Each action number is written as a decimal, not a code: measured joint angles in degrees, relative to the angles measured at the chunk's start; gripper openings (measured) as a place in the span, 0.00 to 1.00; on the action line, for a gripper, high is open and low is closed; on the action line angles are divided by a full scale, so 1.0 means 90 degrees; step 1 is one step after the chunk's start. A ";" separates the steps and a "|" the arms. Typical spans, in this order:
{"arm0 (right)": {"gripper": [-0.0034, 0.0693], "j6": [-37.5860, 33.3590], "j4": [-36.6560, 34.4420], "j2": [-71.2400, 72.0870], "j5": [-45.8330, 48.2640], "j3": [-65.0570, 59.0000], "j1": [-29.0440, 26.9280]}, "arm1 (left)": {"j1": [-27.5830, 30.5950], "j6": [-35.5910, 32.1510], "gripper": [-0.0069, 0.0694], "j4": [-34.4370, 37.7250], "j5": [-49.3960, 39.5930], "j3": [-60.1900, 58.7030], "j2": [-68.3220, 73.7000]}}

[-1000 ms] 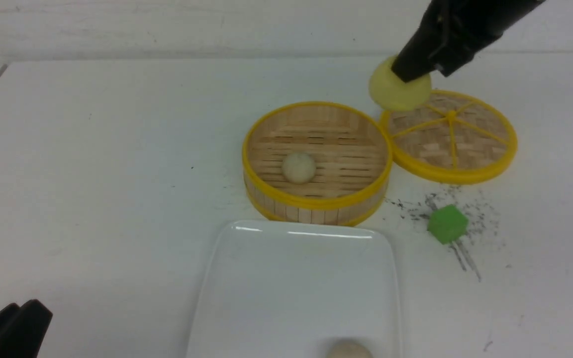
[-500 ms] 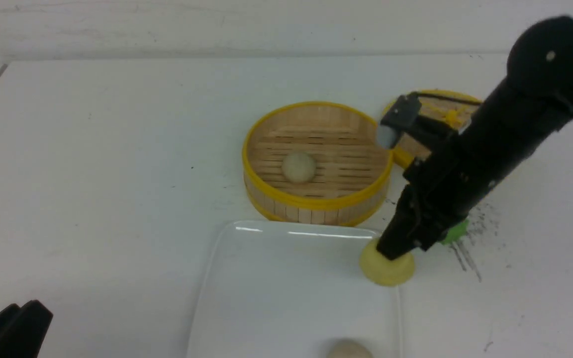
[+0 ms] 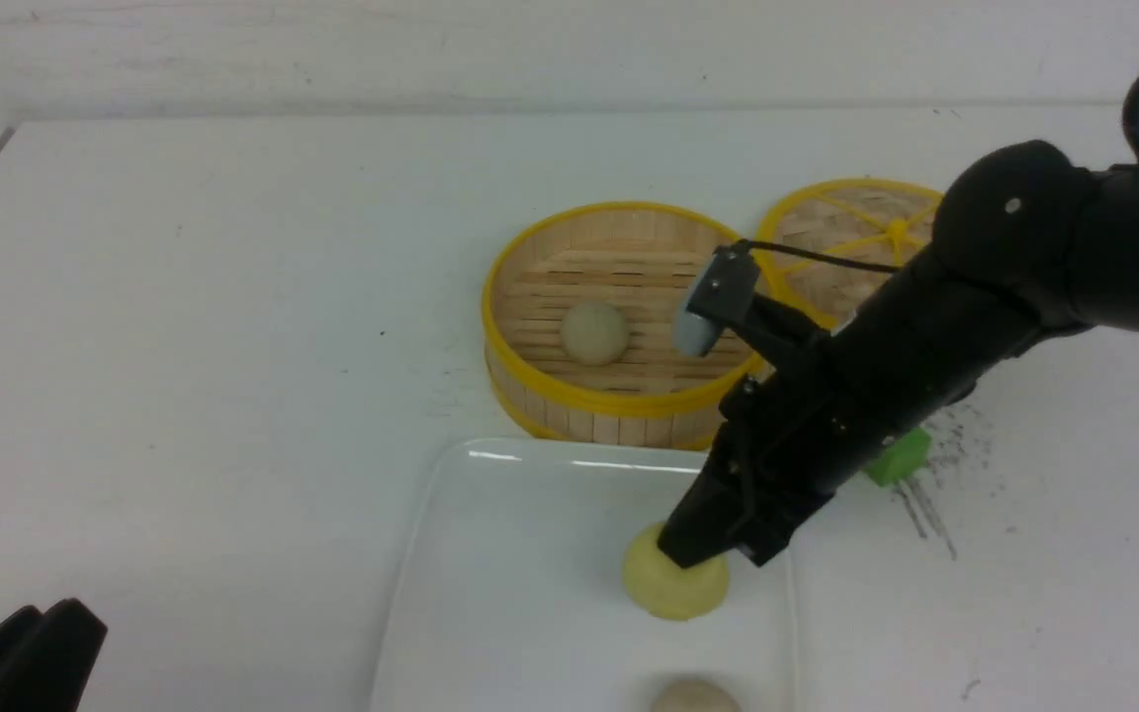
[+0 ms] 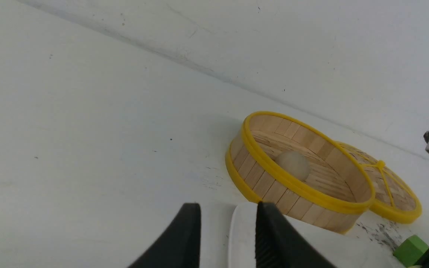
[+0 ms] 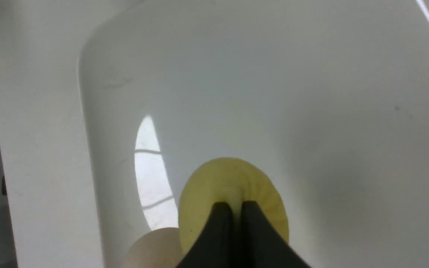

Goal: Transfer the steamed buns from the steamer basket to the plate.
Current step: Use the right arm to put the steamed stuffed bun into the plate, then use the left arm to grab the steamed stuffed bun that is closest to it

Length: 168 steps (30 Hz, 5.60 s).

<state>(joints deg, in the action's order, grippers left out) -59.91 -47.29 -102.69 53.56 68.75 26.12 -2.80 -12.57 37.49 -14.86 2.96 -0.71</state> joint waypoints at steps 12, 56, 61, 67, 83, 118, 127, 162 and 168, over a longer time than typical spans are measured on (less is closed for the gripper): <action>0.08 -0.0152 0.0243 -0.0261 -0.0271 -0.0013 0.0008 | 0.0000 0.0005 0.41 -0.0002 -0.0035 0.0000 0.0000; 0.71 -0.0724 0.0204 0.3365 -0.0507 0.0147 0.0008 | 0.0000 -0.3366 0.47 0.2211 -0.0958 0.3779 0.4925; 0.71 -0.0075 0.1144 0.3858 -0.0221 0.0147 0.0008 | 0.0000 -0.5347 0.47 0.3454 -0.2174 0.4431 0.6016; 0.71 0.0714 0.1845 0.3947 0.0038 0.0080 0.0008 | 0.0000 -0.6477 0.47 0.4274 -0.3000 0.4857 0.6828; 0.71 0.0878 0.2085 0.4279 0.0532 0.0011 0.0008 | -0.0748 -0.7452 0.47 0.4513 -0.2703 0.5153 0.8562; 0.71 0.1242 0.2557 0.4750 0.1236 0.0011 0.0008 | -0.1480 -0.7755 0.47 0.4118 -0.1768 0.8093 1.2853; 0.71 0.1242 0.2551 0.4752 0.1244 0.0011 0.0008 | -0.1610 -0.7784 0.47 0.4268 -0.1932 0.8560 1.2857; 0.71 0.1242 0.2551 0.4757 0.1269 0.0011 0.0008 | -0.2309 -0.7827 0.13 0.3384 -0.0094 0.8582 1.3330; 0.71 0.1242 0.2551 0.4757 0.1275 0.0011 0.0008 | -0.2322 -0.7743 0.12 0.3412 -0.0101 0.8582 1.3307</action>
<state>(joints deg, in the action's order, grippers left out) -48.73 -24.33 -59.88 65.03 68.84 26.19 -23.69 -82.25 68.20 -15.77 80.20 119.06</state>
